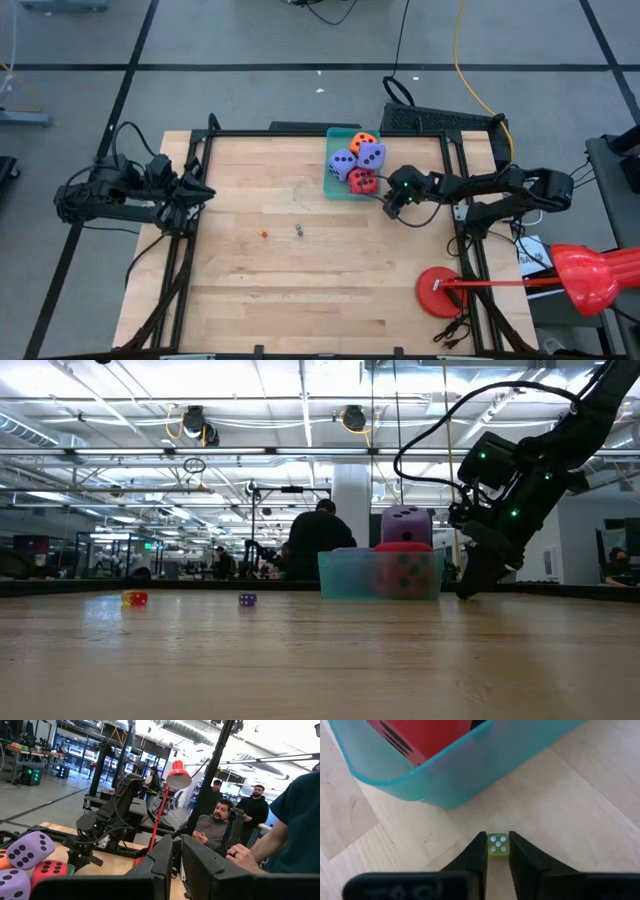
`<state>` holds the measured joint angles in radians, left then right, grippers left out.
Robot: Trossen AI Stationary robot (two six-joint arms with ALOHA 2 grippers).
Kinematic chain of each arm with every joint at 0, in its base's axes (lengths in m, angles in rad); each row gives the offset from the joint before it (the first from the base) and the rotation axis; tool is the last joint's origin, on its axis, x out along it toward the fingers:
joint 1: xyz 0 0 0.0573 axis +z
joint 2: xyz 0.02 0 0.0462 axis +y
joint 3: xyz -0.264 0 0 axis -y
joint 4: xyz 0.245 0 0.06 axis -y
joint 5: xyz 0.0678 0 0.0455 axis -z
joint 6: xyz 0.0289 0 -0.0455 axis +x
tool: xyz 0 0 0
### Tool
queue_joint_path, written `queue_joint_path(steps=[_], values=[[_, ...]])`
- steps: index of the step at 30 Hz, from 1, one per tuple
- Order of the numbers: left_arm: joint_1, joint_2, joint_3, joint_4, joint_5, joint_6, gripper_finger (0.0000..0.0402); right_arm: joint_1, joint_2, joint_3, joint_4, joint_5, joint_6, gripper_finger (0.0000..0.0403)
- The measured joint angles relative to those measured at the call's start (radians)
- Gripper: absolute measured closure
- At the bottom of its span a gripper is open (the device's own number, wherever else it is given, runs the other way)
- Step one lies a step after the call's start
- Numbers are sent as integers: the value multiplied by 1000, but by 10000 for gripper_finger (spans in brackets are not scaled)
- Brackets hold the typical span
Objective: Pick & Place Dice
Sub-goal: Put the light green die into the green bin
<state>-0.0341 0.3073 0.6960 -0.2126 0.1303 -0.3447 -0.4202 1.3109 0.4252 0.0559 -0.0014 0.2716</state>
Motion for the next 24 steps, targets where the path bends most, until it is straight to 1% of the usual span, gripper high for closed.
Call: queue_joint_path(steps=[2,5,9,15,17,24], values=[[0,0,0,0,0,0,355,0,0,0,1,0,17,355],[0,0,0,0,0,0,355,2,-4,0,5,-2,48,342],[0,0,0,0,0,0,355,11,-37,-2,0,-25,106,333],[0,0,0,0,0,0,355,41,-133,-2,0,-19,145,358],[0,0,0,0,0,0,355,56,-171,-2,0,-17,177,360],[0,0,0,0,0,0,355,125,-318,-2,5,-10,323,334]])
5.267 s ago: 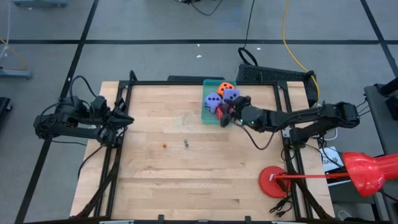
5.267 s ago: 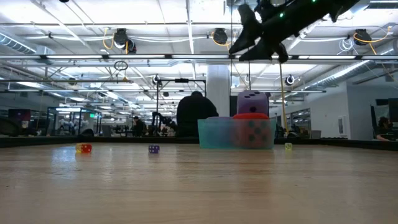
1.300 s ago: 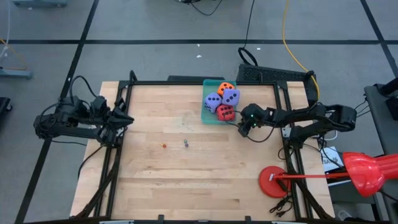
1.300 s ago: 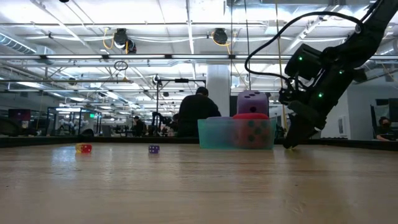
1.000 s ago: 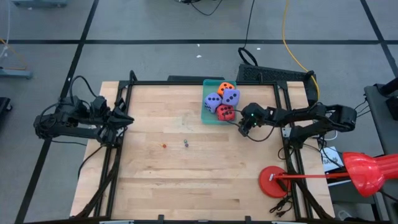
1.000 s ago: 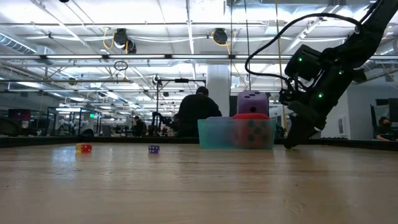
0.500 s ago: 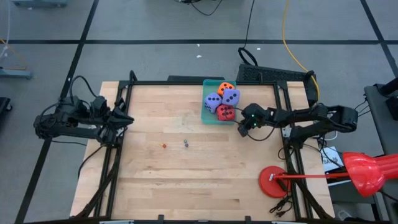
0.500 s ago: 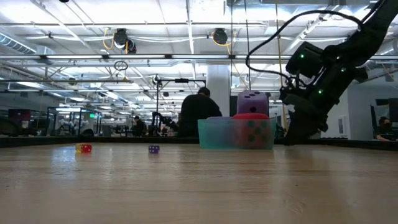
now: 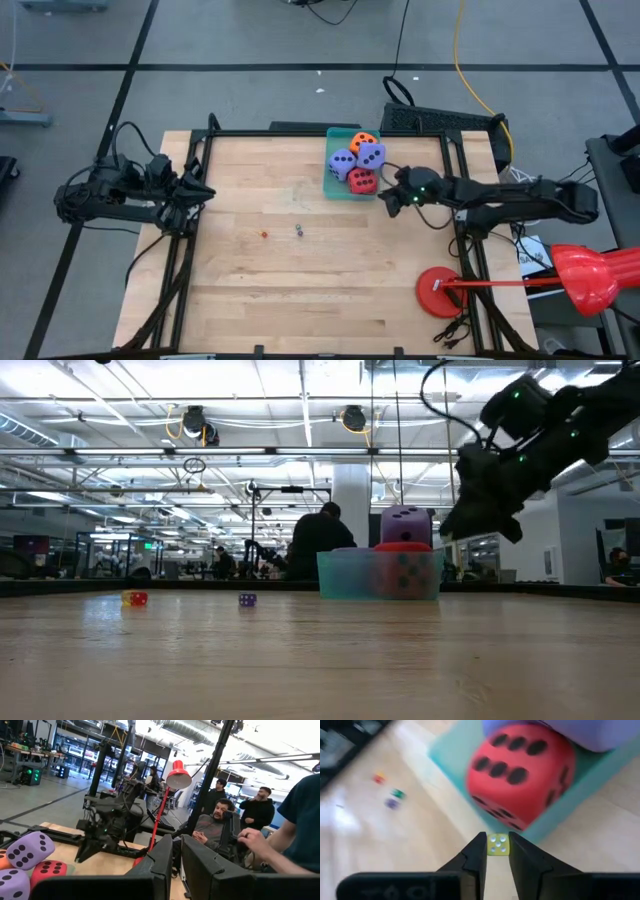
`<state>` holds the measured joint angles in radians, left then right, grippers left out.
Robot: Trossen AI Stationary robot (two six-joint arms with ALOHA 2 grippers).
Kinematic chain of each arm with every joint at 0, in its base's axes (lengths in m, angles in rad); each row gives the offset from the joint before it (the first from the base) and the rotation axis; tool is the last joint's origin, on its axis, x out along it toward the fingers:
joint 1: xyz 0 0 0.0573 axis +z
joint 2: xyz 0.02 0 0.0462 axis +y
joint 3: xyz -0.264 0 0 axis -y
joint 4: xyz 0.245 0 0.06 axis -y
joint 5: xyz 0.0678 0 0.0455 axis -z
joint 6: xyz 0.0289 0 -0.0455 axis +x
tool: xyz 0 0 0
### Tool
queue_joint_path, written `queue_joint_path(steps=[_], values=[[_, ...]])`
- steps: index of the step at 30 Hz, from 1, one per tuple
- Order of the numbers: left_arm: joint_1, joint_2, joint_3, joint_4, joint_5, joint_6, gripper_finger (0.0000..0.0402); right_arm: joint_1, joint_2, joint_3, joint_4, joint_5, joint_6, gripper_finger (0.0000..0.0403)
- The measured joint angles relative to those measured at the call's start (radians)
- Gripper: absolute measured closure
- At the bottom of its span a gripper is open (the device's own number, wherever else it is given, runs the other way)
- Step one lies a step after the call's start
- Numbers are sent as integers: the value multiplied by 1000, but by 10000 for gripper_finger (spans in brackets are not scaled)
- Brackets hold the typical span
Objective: Pick & Place Dice
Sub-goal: Put the light green die into the green bin
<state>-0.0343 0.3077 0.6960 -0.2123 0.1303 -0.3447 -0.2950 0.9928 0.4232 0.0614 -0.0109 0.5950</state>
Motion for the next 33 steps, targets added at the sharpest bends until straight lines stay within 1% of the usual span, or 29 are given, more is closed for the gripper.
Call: queue_joint_path(steps=[2,5,8,10,13,17,23,26,30,33], values=[[0,0,0,0,0,0,355,19,-46,0,-3,1,24,336],[0,0,0,0,0,0,355,38,-103,0,17,11,53,350],[0,0,0,0,0,0,355,44,-111,2,87,12,56,361],[0,0,0,0,0,0,355,44,-88,10,137,21,55,360],[0,0,0,0,0,0,355,40,-26,27,209,66,37,346],[0,0,0,0,0,0,355,25,100,74,323,89,-50,334],[0,0,0,0,0,0,355,14,321,167,434,89,-185,356],[0,0,0,0,0,0,355,14,422,208,449,87,-207,358],[0,0,0,0,0,0,355,14,514,239,451,89,-217,330],[0,0,0,0,0,0,355,14,548,245,450,93,-223,300]])
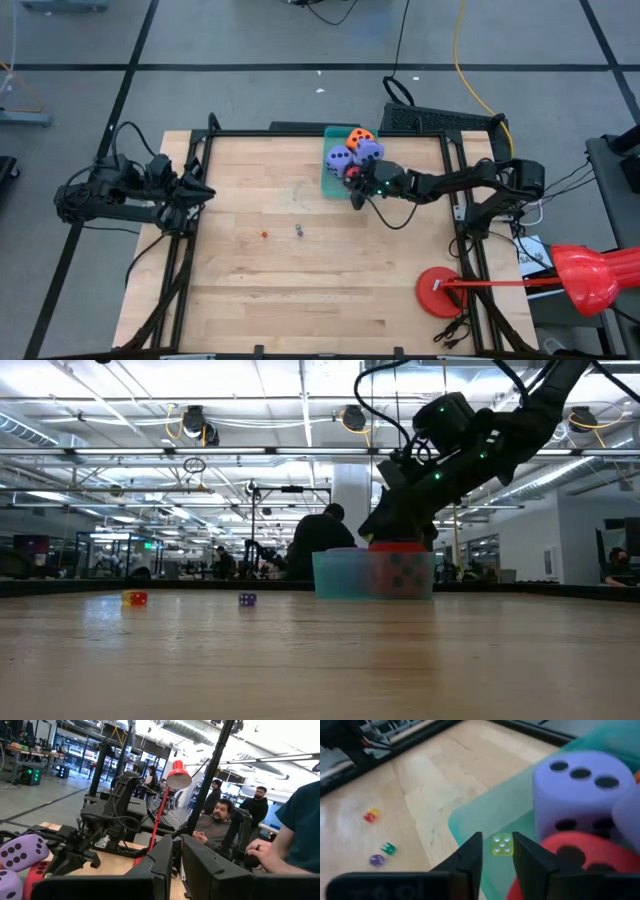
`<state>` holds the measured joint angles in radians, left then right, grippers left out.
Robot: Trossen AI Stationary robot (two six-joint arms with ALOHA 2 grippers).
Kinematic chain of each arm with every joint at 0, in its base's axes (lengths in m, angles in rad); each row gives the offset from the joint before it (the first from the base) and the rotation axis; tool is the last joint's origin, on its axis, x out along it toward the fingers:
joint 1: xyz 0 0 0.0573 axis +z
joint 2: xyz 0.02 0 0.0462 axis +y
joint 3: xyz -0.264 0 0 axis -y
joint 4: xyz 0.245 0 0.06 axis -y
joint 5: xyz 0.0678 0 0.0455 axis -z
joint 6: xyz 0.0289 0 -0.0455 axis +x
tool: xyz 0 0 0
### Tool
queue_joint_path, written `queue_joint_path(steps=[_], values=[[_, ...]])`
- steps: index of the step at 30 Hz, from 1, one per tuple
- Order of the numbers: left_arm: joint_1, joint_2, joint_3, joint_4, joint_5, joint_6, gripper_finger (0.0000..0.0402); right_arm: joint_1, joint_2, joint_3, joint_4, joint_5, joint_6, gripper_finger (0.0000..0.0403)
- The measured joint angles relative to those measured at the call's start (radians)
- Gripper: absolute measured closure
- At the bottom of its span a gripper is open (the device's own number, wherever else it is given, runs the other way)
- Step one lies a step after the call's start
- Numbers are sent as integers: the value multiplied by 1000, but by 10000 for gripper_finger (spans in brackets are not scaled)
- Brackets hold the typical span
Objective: Pick & Place Dice
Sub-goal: Put the light green die into the green bin
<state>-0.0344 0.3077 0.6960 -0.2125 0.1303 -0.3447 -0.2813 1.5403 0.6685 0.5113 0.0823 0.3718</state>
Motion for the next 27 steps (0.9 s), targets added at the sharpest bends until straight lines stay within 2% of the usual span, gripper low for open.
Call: queue_joint_path(steps=[8,19,27], values=[[0,0,0,0,0,0,355,2,-1,1,1,51,1,262],[0,0,0,0,0,0,355,15,-3,2,-60,55,-19,266],[0,0,0,0,0,0,355,23,-3,2,-92,130,-60,262]])
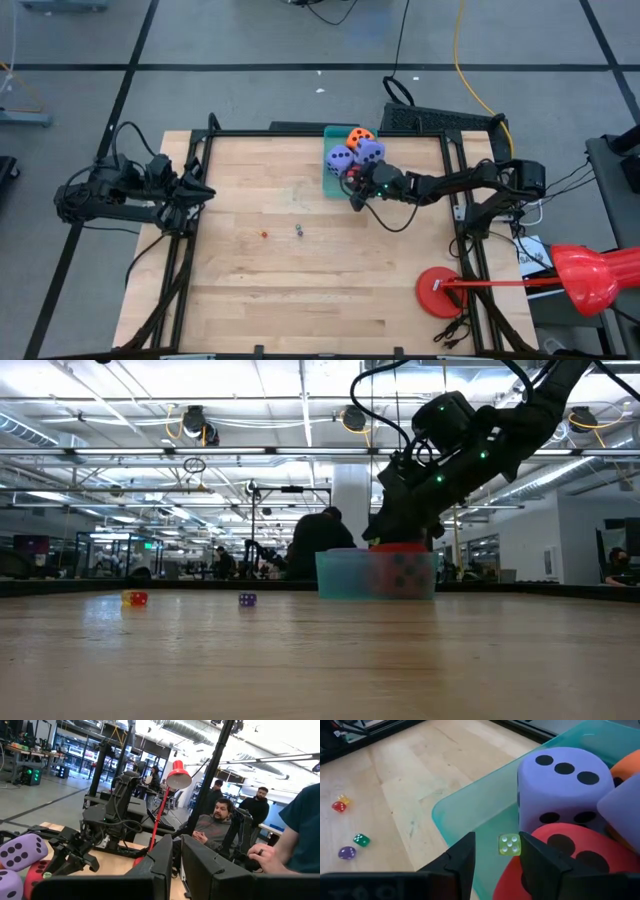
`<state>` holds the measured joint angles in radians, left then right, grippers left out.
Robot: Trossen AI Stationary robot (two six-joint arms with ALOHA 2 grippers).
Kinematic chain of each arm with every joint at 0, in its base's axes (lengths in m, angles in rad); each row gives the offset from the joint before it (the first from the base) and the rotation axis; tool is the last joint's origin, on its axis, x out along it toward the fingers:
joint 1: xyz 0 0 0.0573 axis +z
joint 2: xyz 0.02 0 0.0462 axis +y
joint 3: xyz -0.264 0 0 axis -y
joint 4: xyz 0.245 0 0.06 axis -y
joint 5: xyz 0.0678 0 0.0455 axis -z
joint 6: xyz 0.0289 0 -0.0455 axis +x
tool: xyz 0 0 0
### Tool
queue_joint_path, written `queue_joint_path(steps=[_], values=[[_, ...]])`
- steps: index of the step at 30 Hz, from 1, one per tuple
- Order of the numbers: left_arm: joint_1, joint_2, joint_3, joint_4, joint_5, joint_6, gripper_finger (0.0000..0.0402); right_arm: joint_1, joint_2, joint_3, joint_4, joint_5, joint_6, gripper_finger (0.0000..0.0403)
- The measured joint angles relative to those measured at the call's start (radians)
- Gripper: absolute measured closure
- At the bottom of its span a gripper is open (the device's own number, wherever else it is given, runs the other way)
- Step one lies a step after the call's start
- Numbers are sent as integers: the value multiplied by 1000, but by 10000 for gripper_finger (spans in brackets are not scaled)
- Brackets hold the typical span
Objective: Pick & Place Dice
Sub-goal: Put the light green die into the green bin
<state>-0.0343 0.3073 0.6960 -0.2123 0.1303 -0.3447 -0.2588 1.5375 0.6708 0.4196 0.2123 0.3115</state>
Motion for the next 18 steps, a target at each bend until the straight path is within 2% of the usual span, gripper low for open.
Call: queue_joint_path(steps=[11,18], values=[[0,0,0,0,0,0,355,12,2,-3,112,-1,-5,262],[0,0,0,0,0,0,355,16,2,-3,44,1,-59,261]])
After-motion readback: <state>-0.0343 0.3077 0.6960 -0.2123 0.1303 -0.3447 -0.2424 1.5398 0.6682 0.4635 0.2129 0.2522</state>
